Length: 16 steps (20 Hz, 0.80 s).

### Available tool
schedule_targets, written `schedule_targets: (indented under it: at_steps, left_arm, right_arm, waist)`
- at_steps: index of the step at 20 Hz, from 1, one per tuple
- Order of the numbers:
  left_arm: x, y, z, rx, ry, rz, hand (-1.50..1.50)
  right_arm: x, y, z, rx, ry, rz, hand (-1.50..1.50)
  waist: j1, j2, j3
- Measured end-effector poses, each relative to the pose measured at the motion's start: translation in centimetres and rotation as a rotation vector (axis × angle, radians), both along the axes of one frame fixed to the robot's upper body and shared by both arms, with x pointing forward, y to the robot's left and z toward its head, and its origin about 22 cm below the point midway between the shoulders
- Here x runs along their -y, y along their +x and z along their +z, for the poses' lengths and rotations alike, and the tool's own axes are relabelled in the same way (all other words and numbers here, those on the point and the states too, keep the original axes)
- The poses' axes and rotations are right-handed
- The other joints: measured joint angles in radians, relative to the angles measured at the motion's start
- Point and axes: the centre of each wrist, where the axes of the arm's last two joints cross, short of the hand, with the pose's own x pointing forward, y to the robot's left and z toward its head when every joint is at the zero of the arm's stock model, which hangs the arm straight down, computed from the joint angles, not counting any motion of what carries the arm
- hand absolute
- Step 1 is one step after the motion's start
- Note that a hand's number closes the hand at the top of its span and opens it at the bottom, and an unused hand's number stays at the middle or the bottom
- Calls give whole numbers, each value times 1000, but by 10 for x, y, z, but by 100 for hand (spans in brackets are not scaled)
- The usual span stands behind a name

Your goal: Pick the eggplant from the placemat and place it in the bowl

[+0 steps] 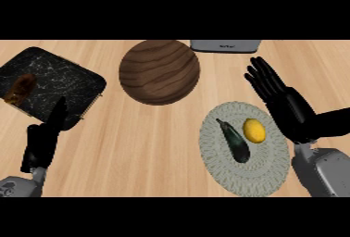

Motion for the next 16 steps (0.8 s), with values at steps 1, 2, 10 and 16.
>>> schedule_targets:
  at_steps: [1, 2, 10, 16]
  left_arm:
    - [3, 1, -1, 15, -5, -2, 0]
    - [5, 5, 4, 40, -4, -12, 0]
    - [35, 37, 55, 269, 6, -113, 0]
    - [52, 46, 73, 300, 1, -136, 0]
  right_arm:
    - [0, 3, -4, -10, 11, 24, 150]
    - [2, 6, -8, -30, 28, 66, 150]
    - [55, 25, -54, -191, 43, 179, -150]
    - [102, 36, -65, -125, 110, 347, -150]
  waist:
    - [1, 2, 8]
    - [5, 5, 14]
    - [55, 38, 42]
    - [61, 38, 47]
